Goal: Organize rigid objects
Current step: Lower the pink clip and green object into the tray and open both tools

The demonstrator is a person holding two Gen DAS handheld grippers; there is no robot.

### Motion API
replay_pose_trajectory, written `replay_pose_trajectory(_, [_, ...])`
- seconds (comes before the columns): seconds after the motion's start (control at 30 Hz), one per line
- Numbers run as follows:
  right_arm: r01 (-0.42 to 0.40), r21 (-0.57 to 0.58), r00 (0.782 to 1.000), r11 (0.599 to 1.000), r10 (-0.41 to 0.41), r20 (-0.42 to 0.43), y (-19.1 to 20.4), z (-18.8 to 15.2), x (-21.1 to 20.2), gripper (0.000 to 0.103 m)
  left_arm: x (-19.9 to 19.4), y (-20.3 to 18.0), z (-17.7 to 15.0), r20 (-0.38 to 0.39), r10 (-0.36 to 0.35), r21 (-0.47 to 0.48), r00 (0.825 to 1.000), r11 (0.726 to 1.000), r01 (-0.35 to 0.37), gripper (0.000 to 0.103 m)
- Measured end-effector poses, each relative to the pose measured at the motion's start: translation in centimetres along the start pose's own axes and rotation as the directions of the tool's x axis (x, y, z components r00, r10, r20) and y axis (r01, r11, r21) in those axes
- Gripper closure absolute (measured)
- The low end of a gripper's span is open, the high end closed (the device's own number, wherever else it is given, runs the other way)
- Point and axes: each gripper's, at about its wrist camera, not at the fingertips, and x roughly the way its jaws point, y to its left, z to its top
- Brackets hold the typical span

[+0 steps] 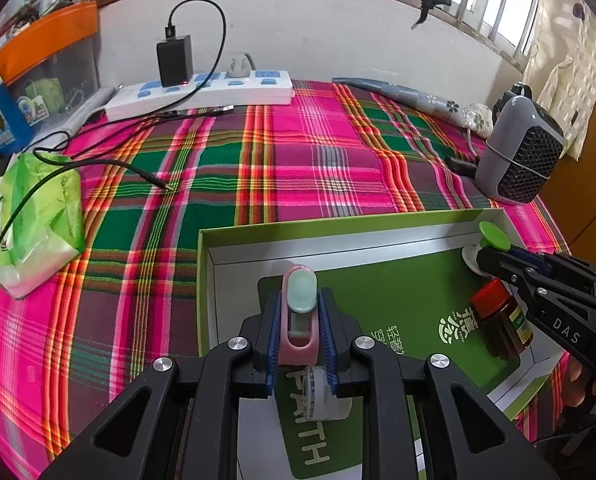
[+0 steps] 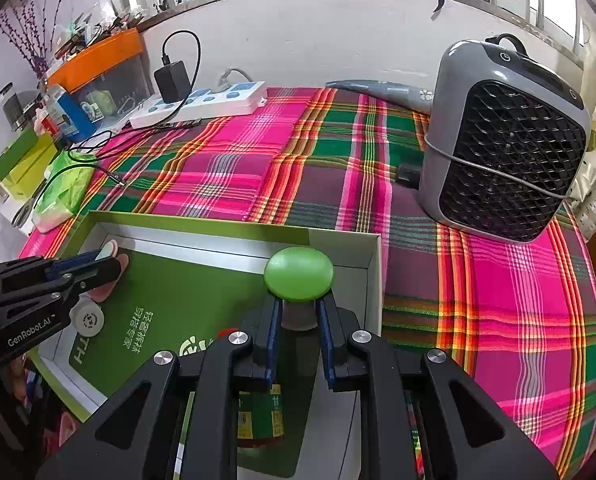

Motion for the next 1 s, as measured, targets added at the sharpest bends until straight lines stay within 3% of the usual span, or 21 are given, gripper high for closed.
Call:
replay_pose_trajectory(0.23, [-0.017,0.011,1.000,1.000,0.017,0.008,0.0,-0.1,-0.4,0.072,-0.4,-0.1,-0.2,0.010,-0.002,-0.002,1.000,1.000,0.002,0.076])
replay_pose_trajectory(0.6, [-0.015,0.031,0.999,0.999,0.013,0.039,0.2,-0.8,-1.8,0.070,-2.5,-0.5,-0.8,0.046,-0.008,0.010,0.999,1.000,0.008,0.069])
replay_pose_trajectory(1.0, [-0.021,0.033,0.996,0.999,0.018,0.086,1.5,-2.3,-4.7,0.066,-6.7,-0.6,-2.7,0.117,0.003,0.012,0.993,1.000,-0.005,0.069])
